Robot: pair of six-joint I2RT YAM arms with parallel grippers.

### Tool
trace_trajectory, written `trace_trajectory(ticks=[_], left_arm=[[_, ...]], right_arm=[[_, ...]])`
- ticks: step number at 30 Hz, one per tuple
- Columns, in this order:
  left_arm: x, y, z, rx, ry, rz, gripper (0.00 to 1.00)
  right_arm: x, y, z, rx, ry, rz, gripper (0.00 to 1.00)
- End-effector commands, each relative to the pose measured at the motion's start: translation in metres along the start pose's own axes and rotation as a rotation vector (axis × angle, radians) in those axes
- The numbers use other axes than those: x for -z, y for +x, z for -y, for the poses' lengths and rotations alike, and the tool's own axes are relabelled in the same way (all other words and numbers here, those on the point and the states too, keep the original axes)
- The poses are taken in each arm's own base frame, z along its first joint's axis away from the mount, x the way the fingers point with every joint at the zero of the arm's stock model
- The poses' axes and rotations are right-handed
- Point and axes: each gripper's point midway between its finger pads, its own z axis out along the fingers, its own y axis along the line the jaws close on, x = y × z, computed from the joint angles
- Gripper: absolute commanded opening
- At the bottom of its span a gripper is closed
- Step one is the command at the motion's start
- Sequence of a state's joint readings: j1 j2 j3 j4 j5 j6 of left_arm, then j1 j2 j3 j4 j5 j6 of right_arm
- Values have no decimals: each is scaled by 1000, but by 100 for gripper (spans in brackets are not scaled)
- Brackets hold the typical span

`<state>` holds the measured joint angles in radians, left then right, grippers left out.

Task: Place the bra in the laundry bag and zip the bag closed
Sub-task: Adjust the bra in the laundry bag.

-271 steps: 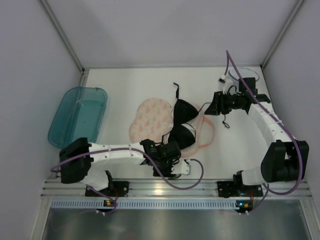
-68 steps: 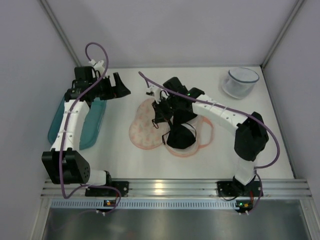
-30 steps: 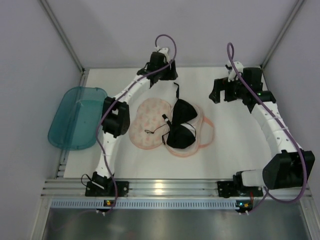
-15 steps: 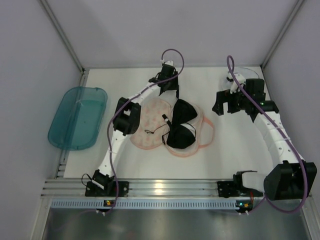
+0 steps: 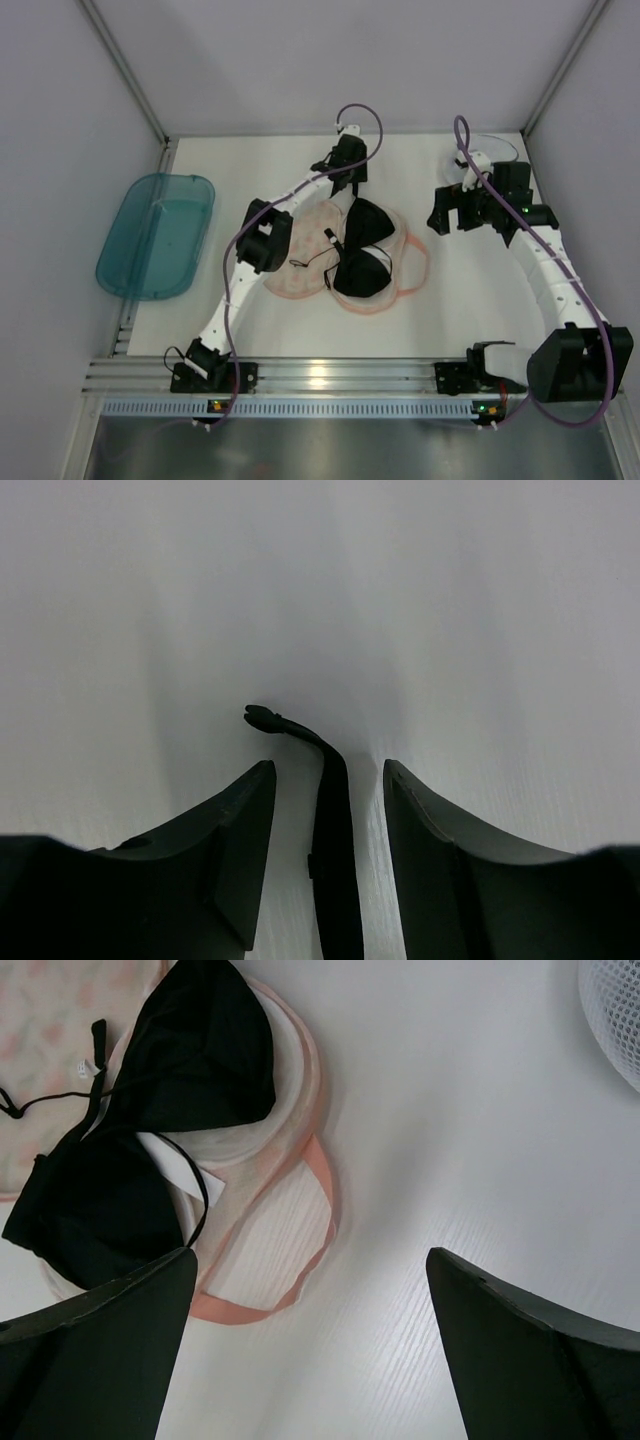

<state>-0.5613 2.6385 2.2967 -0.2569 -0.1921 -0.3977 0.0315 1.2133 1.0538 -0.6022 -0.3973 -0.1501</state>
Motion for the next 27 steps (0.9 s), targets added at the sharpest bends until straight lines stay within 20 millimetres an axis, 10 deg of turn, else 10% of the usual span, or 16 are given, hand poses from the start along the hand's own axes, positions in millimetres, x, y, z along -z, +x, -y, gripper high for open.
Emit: trace_trajectory(ticks=[1, 14, 16, 23, 27], left_arm=[[-6, -19, -3, 5, -37, 81, 52], [-4, -9, -14, 10, -21, 6, 15], [8, -24, -2, 19, 64, 10, 0], [100, -104, 24, 6, 265, 224, 0], [130, -112, 22, -49, 270, 245, 0]], right_arm=[[9, -10, 3, 24, 6, 47, 99], [6, -8, -1, 14, -24, 27, 100], [8, -9, -2, 15, -28, 30, 99], [17, -12, -10, 23, -49, 47, 99], [20, -12, -17, 27, -84, 49, 99]])
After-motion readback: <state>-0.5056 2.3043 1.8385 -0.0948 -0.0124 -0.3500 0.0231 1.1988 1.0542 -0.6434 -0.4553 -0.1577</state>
